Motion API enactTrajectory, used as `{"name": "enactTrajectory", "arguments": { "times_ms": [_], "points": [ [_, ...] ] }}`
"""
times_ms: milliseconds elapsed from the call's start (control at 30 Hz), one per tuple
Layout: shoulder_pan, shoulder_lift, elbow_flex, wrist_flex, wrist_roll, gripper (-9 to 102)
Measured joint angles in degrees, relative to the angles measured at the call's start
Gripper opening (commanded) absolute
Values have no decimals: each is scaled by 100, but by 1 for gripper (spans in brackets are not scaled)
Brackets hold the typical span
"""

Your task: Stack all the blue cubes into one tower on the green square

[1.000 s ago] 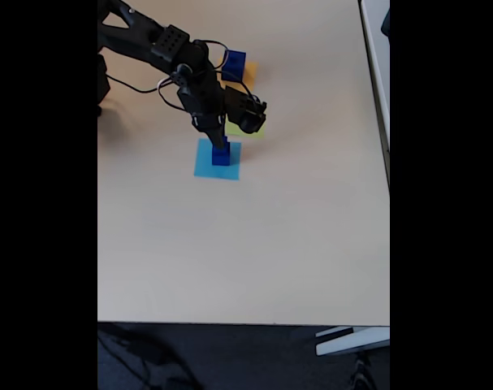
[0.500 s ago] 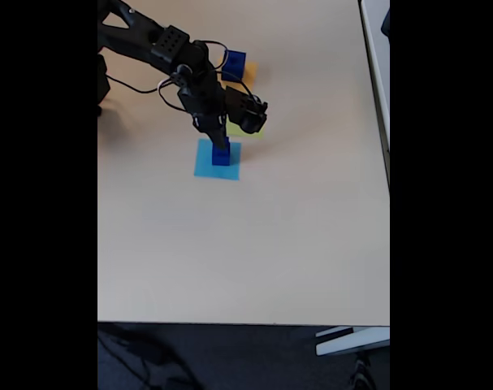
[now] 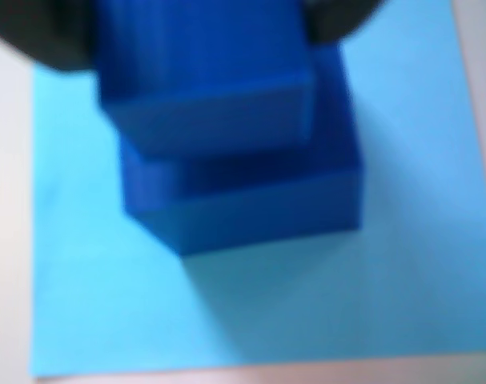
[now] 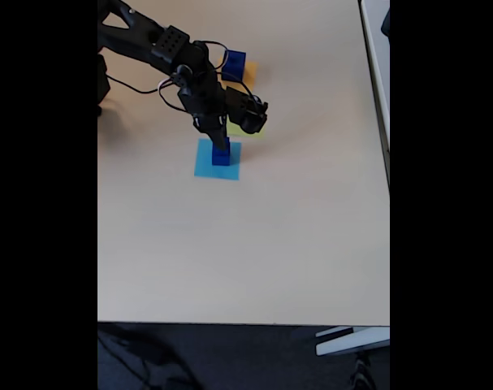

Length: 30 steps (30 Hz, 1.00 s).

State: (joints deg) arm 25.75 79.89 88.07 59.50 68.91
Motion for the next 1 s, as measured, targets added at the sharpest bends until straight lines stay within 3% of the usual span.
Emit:
{"name": "enactTrajectory", "arguments": {
  "times_ms": [1000],
  "points": [
    [-79,0,0,0,35,12]
  ]
}}
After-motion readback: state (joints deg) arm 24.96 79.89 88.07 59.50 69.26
